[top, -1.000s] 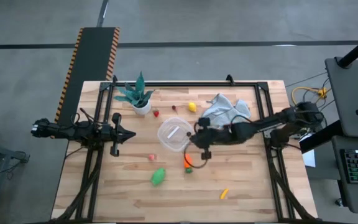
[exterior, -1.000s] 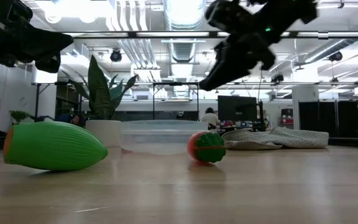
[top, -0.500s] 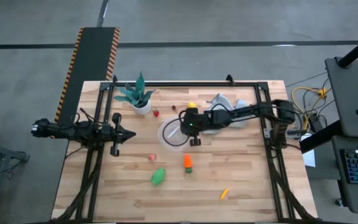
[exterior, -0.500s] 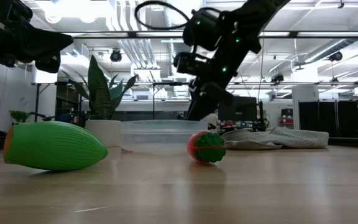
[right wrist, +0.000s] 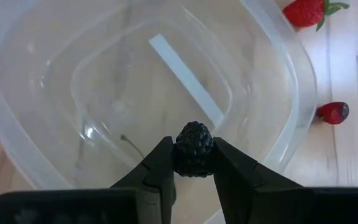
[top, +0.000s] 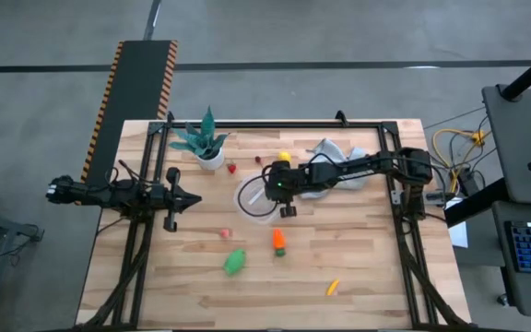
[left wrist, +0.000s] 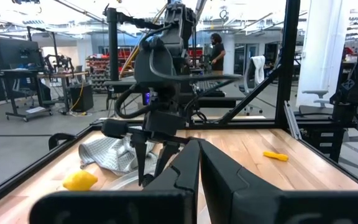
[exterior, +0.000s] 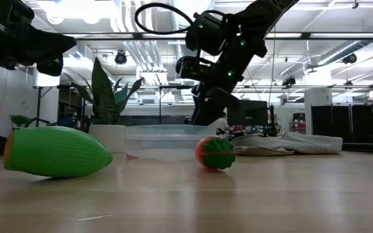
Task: Pick and placing Produce into tupperware
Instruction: Put the blackberry into the transparent bin, then put the yellow corn into the transparent bin
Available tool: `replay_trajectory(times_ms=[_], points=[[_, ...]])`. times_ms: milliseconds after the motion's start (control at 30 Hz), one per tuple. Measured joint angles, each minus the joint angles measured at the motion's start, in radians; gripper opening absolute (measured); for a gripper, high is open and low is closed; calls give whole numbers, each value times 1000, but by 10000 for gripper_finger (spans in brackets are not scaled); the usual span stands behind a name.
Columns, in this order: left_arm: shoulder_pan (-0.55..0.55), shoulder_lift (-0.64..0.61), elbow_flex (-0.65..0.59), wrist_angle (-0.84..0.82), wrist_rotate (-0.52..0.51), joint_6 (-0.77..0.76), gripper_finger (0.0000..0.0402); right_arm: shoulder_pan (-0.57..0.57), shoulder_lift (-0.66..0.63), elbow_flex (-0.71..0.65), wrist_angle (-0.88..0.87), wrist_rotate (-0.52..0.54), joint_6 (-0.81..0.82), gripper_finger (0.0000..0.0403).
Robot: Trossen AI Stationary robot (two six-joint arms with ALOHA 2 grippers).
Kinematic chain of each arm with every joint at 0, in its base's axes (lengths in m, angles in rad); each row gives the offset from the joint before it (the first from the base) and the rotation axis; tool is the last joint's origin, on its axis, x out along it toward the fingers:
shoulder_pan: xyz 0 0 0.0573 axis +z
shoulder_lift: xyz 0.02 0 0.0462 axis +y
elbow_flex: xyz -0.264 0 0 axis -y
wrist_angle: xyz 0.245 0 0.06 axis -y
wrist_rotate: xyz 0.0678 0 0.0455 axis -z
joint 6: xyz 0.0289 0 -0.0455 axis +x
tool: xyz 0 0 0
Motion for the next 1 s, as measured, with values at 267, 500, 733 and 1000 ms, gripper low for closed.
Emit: replay_trajectory(times_ms=[267, 500, 733, 1000], points=[[0, 0, 0, 1, 0, 0, 0, -3, -1, -2, -2, 1, 20, 143], [0, 0, 0, 1, 0, 0, 0, -3, -2, -2, -3, 1, 26, 135], [0, 0, 0, 1, 0, 0, 0, 6, -66, 4, -81, -7, 78, 114], [0, -2, 0, 2, -1, 0, 0, 93, -247, -10, -185, -19, 85, 88]])
